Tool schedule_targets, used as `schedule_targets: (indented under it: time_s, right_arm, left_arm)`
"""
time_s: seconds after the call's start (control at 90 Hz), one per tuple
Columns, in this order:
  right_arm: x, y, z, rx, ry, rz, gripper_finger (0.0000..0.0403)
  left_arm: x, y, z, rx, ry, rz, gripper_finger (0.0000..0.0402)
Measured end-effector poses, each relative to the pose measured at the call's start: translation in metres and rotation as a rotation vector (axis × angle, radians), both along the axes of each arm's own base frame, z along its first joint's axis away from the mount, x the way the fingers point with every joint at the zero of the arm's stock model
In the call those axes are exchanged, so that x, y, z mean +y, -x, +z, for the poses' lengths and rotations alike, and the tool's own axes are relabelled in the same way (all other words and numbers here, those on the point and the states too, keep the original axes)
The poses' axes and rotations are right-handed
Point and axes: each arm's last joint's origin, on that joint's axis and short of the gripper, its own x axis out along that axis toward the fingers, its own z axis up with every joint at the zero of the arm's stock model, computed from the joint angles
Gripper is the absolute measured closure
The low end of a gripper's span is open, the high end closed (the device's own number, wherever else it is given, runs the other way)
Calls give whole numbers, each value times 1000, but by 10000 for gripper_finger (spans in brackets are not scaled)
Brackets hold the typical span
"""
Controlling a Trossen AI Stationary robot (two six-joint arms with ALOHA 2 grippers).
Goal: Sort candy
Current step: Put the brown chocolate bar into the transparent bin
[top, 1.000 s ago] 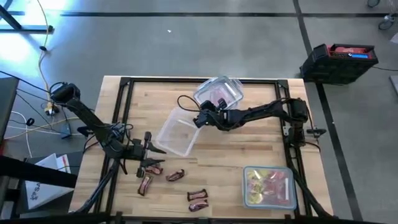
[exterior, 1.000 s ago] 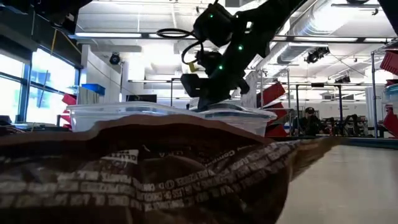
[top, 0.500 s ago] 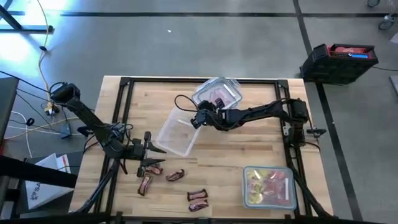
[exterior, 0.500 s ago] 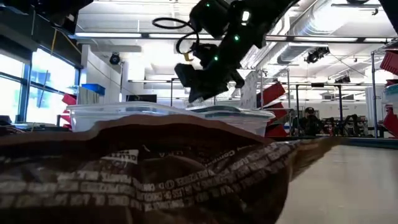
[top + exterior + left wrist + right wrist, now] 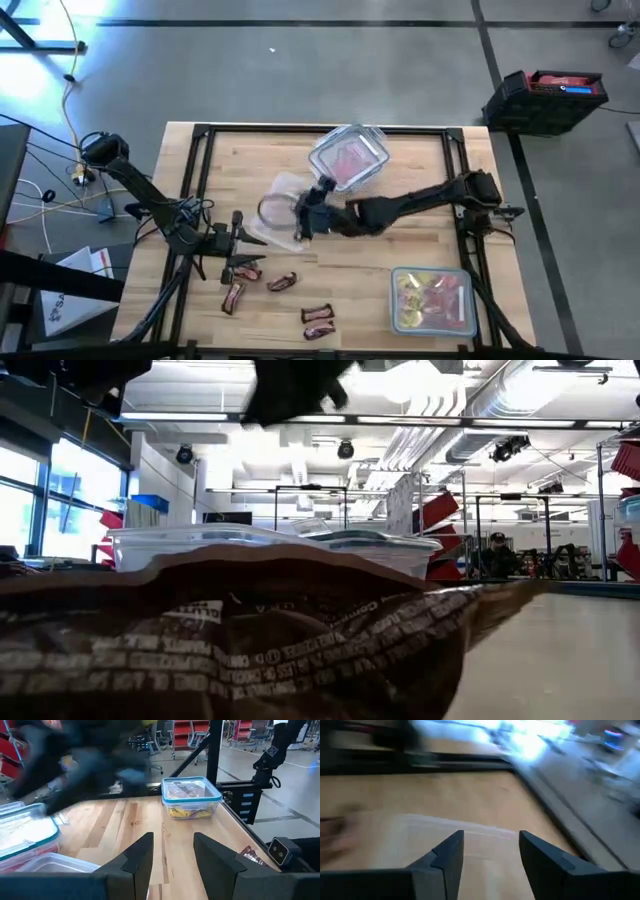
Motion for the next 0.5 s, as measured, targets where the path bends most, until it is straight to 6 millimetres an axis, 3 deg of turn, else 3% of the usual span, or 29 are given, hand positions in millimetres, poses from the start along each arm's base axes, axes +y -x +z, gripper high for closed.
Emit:
schedule_targets:
  time_s: [0.256, 0.4, 0.5]
  right_arm:
    - [66, 13, -19, 31, -217, 330, 242]
    - [107, 11, -48, 22, -298, 426, 242]
    - [123, 12, -73, 83, -385, 417, 242]
  left_arm:
    - [0, 0, 0, 1, 41, 12, 275]
    - [0, 0, 0, 2, 59, 14, 275]
    - [0, 0, 0, 5, 87, 13, 275]
